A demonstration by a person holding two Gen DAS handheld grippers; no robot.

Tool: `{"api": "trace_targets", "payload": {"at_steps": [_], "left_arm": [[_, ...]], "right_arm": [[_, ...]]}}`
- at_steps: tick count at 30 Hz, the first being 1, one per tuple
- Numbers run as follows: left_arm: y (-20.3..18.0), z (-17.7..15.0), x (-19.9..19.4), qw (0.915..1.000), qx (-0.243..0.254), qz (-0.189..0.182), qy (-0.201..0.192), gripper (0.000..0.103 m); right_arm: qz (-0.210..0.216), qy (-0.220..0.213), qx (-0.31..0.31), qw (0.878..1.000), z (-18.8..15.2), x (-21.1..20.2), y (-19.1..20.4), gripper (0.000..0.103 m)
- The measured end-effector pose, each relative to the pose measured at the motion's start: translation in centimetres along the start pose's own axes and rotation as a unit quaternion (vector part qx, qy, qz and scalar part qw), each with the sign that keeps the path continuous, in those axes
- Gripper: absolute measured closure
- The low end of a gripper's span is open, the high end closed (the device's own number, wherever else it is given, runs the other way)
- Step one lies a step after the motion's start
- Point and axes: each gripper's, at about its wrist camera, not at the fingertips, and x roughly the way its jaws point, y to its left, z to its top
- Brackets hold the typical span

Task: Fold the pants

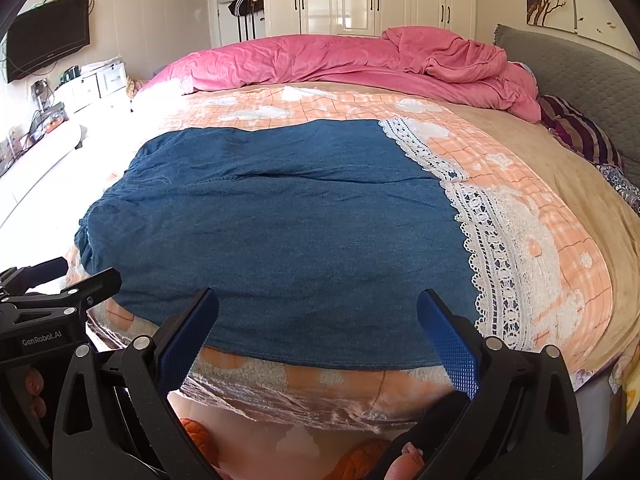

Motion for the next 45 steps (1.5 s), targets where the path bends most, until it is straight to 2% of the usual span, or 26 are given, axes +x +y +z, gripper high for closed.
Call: {"api": "trace_targets", "payload": {"at_steps": [45], "left_arm": [[0.81,0.07,-0.04,1.0000,-0.005,0.005,-0.003,0.009]], "right_arm": [[-0.005,-0.002,0.001,1.000,0.17,0.28,0.05,0.004]]}}
